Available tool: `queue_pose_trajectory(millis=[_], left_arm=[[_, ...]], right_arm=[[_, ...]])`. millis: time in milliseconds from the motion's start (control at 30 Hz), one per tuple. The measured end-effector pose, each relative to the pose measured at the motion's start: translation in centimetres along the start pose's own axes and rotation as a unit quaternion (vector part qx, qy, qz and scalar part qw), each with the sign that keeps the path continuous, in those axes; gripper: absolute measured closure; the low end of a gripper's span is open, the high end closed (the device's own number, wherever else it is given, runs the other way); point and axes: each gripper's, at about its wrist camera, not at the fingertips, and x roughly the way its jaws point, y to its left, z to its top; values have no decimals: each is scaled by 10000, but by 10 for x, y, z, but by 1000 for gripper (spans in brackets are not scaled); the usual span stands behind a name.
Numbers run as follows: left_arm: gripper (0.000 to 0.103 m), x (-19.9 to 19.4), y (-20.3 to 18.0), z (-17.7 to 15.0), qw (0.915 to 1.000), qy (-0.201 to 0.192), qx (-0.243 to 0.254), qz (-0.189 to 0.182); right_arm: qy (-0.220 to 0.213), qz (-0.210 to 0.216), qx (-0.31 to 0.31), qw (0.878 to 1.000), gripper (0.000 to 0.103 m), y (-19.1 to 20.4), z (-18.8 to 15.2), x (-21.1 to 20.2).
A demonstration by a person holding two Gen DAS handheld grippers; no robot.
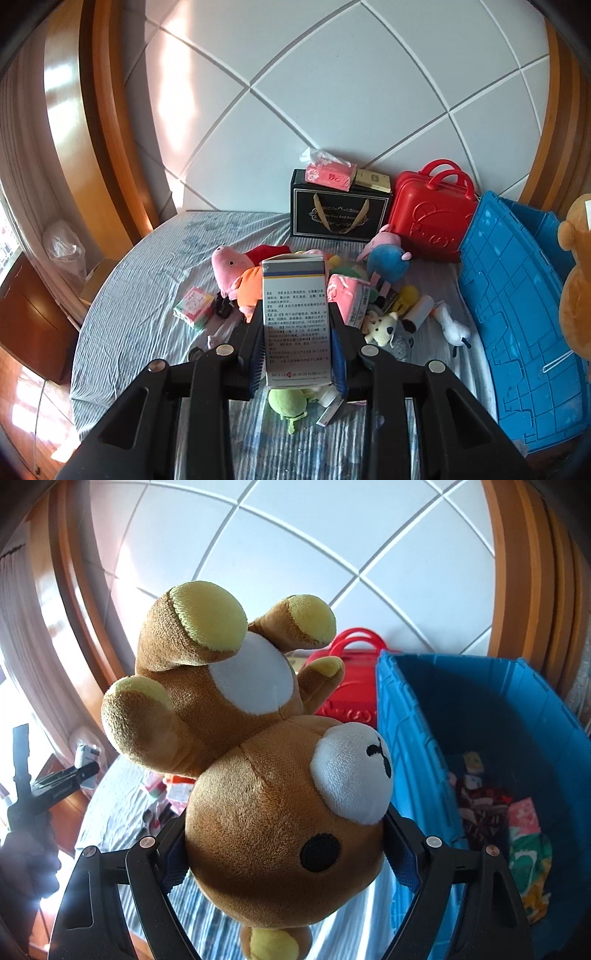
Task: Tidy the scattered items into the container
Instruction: 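Carry the medicine box and brown teddy bear over the blue bin with both tools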
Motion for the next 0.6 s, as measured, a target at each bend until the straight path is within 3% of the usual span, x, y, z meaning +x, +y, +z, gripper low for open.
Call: queue_pose_trajectory(millis=[600], left_arm=[[74,-42,-163,60,9921,-600,765,-795]], right_arm=[[-625,-120,293,9975,16,-73,18,-91]])
